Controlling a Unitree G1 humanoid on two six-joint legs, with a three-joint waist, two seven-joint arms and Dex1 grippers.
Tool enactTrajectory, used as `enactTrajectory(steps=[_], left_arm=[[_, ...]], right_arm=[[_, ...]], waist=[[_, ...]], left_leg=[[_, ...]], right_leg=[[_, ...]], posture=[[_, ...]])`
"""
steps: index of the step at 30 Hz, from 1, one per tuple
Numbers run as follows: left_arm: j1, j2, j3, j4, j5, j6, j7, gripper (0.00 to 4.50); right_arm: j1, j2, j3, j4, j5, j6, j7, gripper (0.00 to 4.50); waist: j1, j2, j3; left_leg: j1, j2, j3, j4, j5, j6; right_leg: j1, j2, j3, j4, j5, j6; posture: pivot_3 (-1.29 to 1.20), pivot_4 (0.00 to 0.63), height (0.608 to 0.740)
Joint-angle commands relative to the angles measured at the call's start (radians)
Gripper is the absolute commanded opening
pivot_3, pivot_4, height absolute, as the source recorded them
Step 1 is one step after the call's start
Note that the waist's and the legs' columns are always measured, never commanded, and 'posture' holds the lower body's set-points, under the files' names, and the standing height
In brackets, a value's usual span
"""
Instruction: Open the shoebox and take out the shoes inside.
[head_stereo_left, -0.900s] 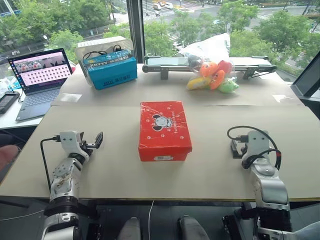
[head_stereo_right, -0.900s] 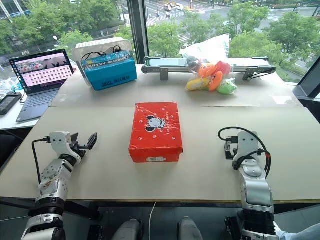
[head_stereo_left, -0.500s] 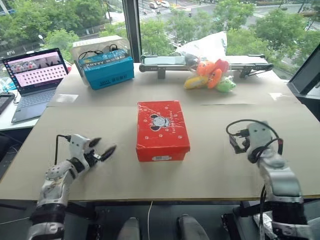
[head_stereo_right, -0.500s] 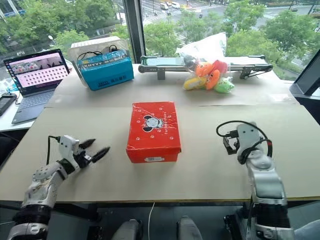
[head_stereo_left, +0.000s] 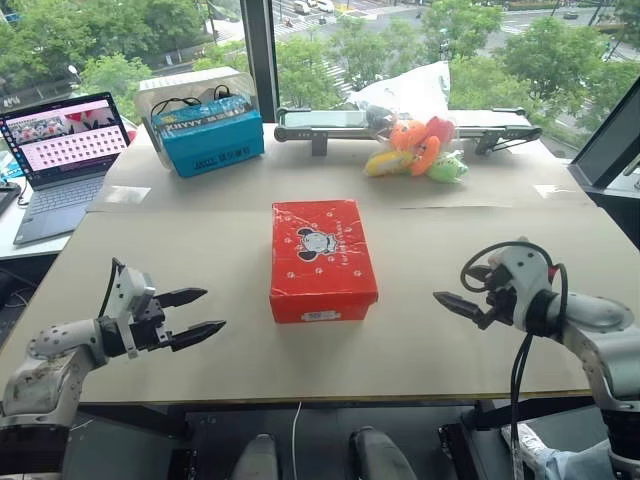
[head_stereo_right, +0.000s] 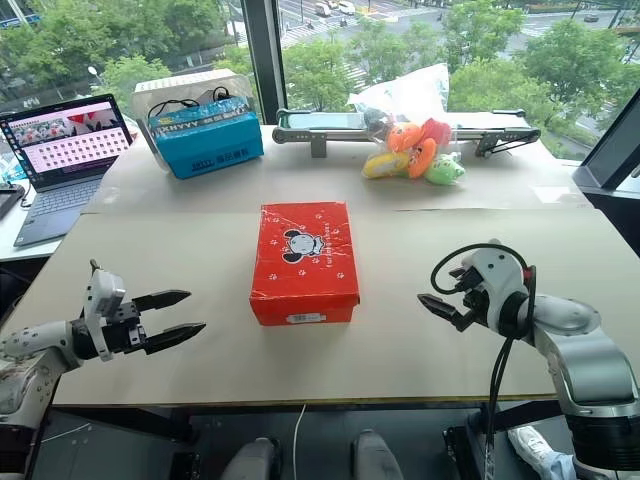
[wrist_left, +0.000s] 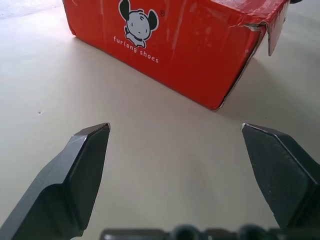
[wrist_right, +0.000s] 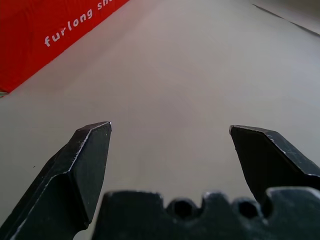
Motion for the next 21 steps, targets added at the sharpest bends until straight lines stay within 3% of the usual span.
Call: enactTrajectory(steps=[1,11,18,19,21], left_arm=[[-0.014,-0.001,0.015,-0.025,0.002,-0.015,0.003,4.5],[-0.046,0.011,-0.005,-0.022,0.035,-0.027,-0.007,4.5],[-0.032,0.045,-0.02,-0.144,0.004,0.041,-0.039,4.5],[-0.029,0.051,-0.019,-0.16,0.002,0.05,-0.044,4.5],[-0.028,0.062,-0.018,-0.178,-0.001,0.064,-0.054,4.5]], right_arm=[[-0.007,-0.015,-0.006,-0.029,0.021,-0.009,0.022,4.49],[-0.048,-0.024,0.045,0.006,0.021,-0.048,0.109,4.49],[-0.087,-0.042,0.095,0.048,0.034,-0.098,0.228,4.49],[-0.092,-0.042,0.097,0.061,0.034,-0.107,0.236,3.96],[-0.11,-0.041,0.108,0.097,0.02,-0.135,0.245,3.49]], waist=[[-0.001,0.0,0.0],[0.0,0.0,0.0],[0.001,-0.002,0.001],[0.001,-0.002,0.001],[0.001,-0.002,0.001]], left_leg=[[0.0,0.0,0.0,0.0,0.0,0.0],[0.0,0.0,0.0,0.0,0.0,0.0],[0.0,0.0,0.0,0.0,0.0,0.0],[0.0,0.0,0.0,0.0,0.0,0.0],[0.0,0.0,0.0,0.001,0.0,0.0]], right_leg=[[0.0,0.0,0.0,0.0,0.0,0.0],[0.0,0.0,0.0,0.0,0.0,0.001],[0.0,0.0,0.0,0.001,0.0,0.001],[0.0,0.0,0.0,0.0,0.0,0.001],[0.0,0.0,0.0,0.0,0.001,0.001]], posture=[[0.0,0.15,0.701],[0.0,0.15,0.701],[0.0,0.15,0.701],[0.0,0.15,0.701],[0.0,0.15,0.701]])
